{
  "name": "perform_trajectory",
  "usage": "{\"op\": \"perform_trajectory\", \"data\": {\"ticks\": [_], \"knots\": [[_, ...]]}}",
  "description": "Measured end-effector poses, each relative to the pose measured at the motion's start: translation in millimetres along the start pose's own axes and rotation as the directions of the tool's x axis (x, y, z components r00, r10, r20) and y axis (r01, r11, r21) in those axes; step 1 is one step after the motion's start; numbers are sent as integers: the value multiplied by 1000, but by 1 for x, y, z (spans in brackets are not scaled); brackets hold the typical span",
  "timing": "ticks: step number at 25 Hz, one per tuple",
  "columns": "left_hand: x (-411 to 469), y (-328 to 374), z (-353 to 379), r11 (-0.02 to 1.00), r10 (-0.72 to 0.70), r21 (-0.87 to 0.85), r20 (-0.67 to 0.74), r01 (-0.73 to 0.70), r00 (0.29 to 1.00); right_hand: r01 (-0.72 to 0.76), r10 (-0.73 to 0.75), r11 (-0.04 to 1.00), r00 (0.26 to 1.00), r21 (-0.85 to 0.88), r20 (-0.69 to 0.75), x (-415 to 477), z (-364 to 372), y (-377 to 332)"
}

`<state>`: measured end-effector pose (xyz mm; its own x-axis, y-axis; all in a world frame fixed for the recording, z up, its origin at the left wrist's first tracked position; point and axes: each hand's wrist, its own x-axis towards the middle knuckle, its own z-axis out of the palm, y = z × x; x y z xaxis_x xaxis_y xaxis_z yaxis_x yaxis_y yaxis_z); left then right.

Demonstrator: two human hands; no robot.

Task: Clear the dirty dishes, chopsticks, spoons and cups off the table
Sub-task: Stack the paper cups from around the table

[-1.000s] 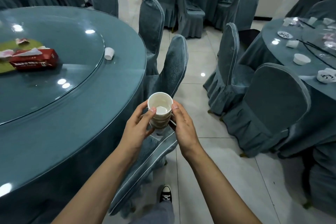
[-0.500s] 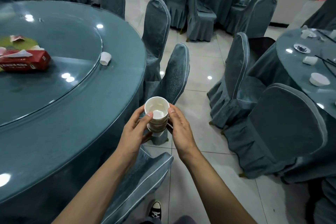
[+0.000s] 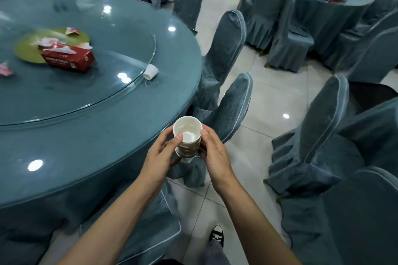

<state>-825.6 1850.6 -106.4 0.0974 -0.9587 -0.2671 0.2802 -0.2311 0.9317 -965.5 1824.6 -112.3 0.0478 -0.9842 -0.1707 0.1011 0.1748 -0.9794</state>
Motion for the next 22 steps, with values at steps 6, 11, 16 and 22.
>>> {"op": "perform_trajectory", "data": {"ticks": [6, 11, 16, 22], "knots": [[30, -5, 55, 997, 28, -66, -189, -41, 982, -14, 29, 997, 979, -74, 200, 62, -43, -11], [49, -12, 94, 995, 38, -74, -286, -61, 957, -5, 28, 997, 953, -77, 301, 96, -78, -21], [70, -13, 116, 993, 46, -88, -325, -79, 944, -1, 32, 996, 935, -87, 354, 122, -95, -27], [99, -5, 123, 989, 34, -123, -379, -86, 925, 0, 35, 996, 914, -86, 405, 158, -96, -30]]}}
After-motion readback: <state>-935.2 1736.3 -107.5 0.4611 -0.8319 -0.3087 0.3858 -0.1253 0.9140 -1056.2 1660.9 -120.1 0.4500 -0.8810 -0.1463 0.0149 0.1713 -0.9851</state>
